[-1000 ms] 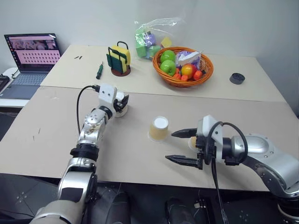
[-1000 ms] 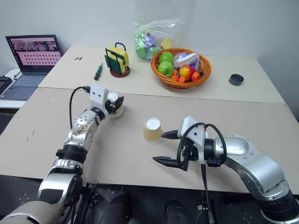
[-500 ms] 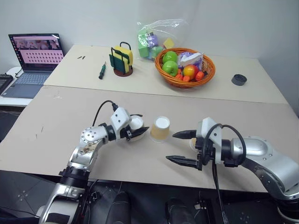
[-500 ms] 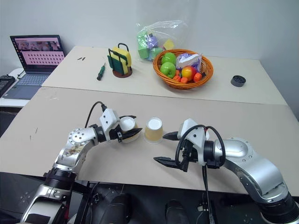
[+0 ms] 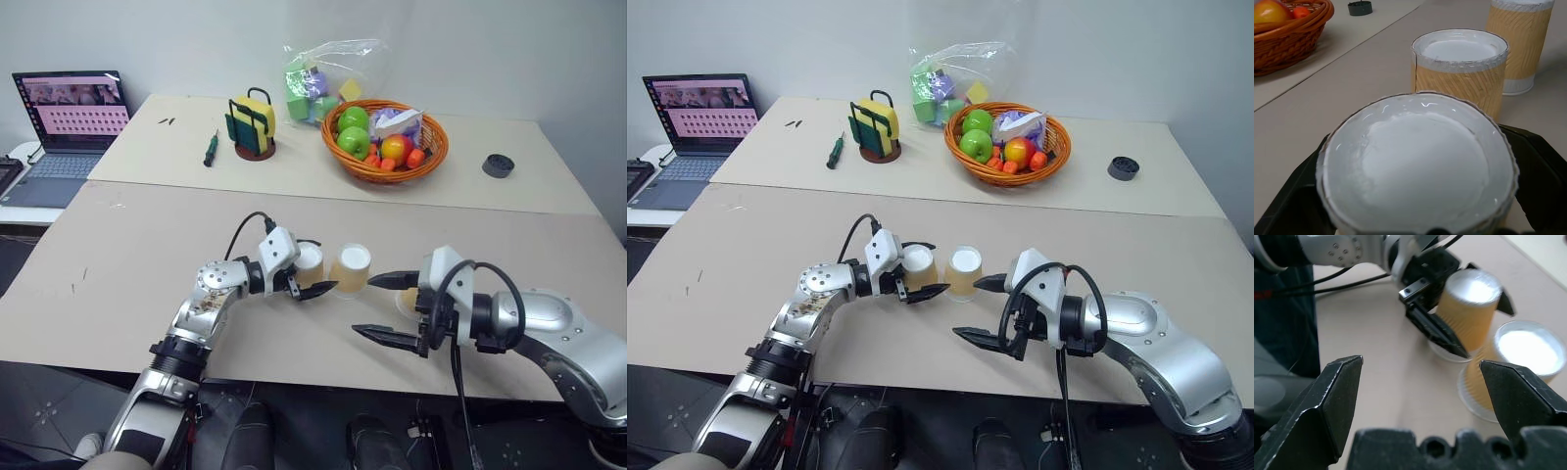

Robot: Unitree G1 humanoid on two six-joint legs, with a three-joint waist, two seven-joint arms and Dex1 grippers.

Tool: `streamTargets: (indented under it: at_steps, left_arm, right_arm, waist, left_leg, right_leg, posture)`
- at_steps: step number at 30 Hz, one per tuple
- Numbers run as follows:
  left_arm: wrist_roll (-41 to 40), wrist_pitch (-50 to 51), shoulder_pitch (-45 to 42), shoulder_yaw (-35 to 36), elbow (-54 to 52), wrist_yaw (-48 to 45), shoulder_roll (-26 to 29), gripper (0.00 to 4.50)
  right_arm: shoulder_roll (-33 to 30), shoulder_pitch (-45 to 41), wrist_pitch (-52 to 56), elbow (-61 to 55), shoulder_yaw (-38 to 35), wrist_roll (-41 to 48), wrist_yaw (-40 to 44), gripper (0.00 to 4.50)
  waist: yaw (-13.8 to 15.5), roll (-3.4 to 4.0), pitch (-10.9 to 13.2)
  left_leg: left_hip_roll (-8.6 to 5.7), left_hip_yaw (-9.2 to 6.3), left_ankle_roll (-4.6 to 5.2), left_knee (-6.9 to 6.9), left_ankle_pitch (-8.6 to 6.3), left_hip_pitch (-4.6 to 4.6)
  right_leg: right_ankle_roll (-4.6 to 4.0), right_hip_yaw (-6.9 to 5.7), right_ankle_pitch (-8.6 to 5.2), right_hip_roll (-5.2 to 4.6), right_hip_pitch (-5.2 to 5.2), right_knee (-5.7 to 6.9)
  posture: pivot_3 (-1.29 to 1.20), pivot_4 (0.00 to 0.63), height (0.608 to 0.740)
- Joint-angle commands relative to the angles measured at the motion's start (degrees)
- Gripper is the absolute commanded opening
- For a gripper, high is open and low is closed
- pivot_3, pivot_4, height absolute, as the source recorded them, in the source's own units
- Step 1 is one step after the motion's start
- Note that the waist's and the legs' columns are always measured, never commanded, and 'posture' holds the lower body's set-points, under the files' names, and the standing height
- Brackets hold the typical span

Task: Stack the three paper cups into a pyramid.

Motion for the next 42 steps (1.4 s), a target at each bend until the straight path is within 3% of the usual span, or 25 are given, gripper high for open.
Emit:
streamTargets:
  at_steps: [1,4,7,13,18,30,42]
  left_arm:
    - [-3.9,4.7,0.9,3.4,-8.4,-1.2,3.2,4.47]
    - [-6.9,9.6,2.2,6.1,-14.3,-1.2,6.4,4.47]
    - [-12.1,16.6,3.0,10.1,-20.8,-0.9,9.7,4.47]
    - [-22.8,29.3,2.5,15.8,-28.9,0.0,14.2,4.47]
    - [-26.5,33.6,1.7,17.2,-31.9,0.2,17.3,4.47]
    - [-28.9,35.7,0.2,17.0,-34.3,2.4,18.8,4.47]
    - [-29.7,35.5,0.2,15.9,-34.9,3.6,18.9,4.47]
  right_arm:
    - [-0.8,0.9,0.7,0.0,-15.2,12.9,2.1,4.5]
    - [-1.9,0.6,0.5,5.7,-25.1,18.0,2.2,4.5]
    - [-4.7,-0.8,-0.4,13.8,-28.7,13.2,-0.9,4.5]
    - [-10.4,6.5,-7.8,18.9,-15.0,-6.2,2.0,4.5]
    - [-9.5,7.1,-11.0,19.3,-7.4,-10.5,6.3,4.5]
    - [-5.2,1.5,-12.2,22.0,-1.6,-12.3,8.7,4.5]
    - [-6.2,-3.1,-16.5,31.5,-3.4,-18.9,8.3,4.5]
  waist:
    - [0.0,0.0,0.0]
    - [0.0,0.01,0.0]
    - [-0.1,0.02,0.0]
    - [-0.4,0.06,0.0]
    - [-1.2,0.31,0.1]
    - [-1.4,0.29,0.1]
    - [-1.3,0.28,0.1]
  left_leg:
    - [0.0,0.0,0.0,0.0,0.0,0.0]
    - [0.0,-0.04,0.02,-0.01,-0.01,0.0]
    - [0.0,-0.05,0.02,0.01,-0.01,0.03]
    - [0.01,-0.05,0.03,-0.01,0.0,0.1]
    - [0.0,-0.05,0.03,-0.01,0.0,0.05]
    - [0.01,-0.05,0.02,0.0,0.0,0.17]
    - [0.0,-0.05,0.02,0.02,0.0,0.27]
  right_leg:
    - [0.0,0.0,0.0,0.0,0.01,0.0]
    - [0.0,-0.03,0.0,0.0,0.06,-0.01]
    - [0.0,-0.04,0.01,-0.01,0.09,-0.01]
    - [-0.02,-0.05,-0.04,0.0,0.08,-0.01]
    - [0.01,-0.03,-0.05,0.0,0.03,0.0]
    - [0.33,-0.04,-0.22,0.0,0.13,0.0]
    - [0.32,-0.03,-0.2,0.0,0.22,0.0]
  posture:
    - [0.0,0.15,0.675]
    - [0.0,0.15,0.675]
    - [0.0,0.15,0.675]
    - [0.0,0.15,0.675]
    - [0.0,0.15,0.675]
    - [0.0,0.15,0.675]
    - [0.0,0.15,0.675]
